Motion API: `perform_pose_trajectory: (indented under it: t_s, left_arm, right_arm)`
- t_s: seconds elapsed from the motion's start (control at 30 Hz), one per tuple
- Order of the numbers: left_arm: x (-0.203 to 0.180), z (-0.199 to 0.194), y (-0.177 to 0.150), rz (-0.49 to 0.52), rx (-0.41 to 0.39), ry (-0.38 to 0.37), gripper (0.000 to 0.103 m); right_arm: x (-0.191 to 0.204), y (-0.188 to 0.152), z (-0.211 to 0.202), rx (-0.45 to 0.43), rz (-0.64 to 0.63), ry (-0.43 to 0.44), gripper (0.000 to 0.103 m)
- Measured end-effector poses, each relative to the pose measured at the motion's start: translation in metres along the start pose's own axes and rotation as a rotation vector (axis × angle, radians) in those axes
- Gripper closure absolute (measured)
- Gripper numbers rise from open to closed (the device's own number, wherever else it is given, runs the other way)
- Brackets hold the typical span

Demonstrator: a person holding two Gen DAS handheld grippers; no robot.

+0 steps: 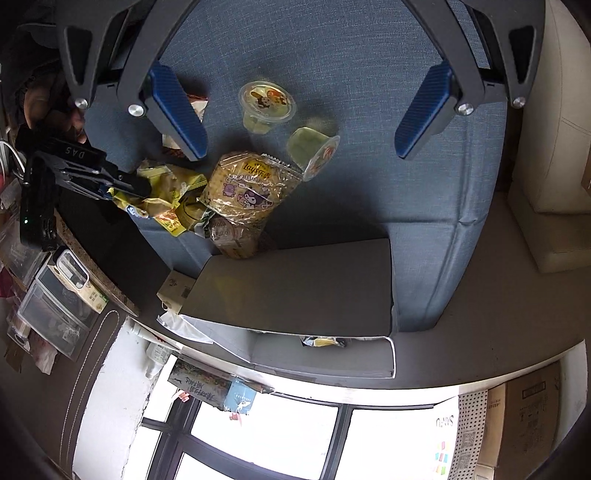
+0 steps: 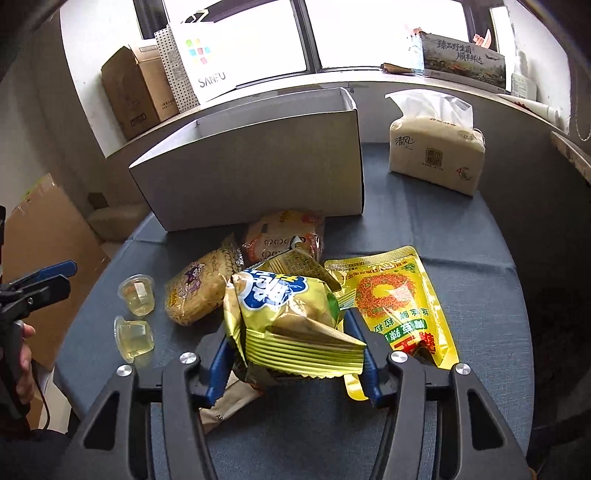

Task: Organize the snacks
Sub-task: 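Grasp the yellow chip bag with the right tool while the left grasps a jelly cup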

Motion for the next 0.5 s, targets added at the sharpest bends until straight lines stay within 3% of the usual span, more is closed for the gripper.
perform_pose_trajectory:
  t_s: [0.23, 0.5]
  left_arm:
    - [-0.003, 0.038, -0.007, 0.013, 0.094, -0.004, 0.000]
    - [0.002, 0.071, -0.005, -0.003, 0.159, 0.010, 0.000]
  right_arm:
    - [-0.014, -0.002, -0.061, -0.102, 0.084, 0.071, 0.043]
    - [-0.019, -0.015, -0.092, -0.146, 0.086, 0.060, 0.043]
Point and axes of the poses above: each gripper's, at about its wrist camera, not at the fingertips, and z roughly the way its jaws point, x to its left, y to its top, the point moved 1 cm from there along z, roughly the way its jaws point, and after that the axes turned 14 degrees about z, right-handed, at the moved point
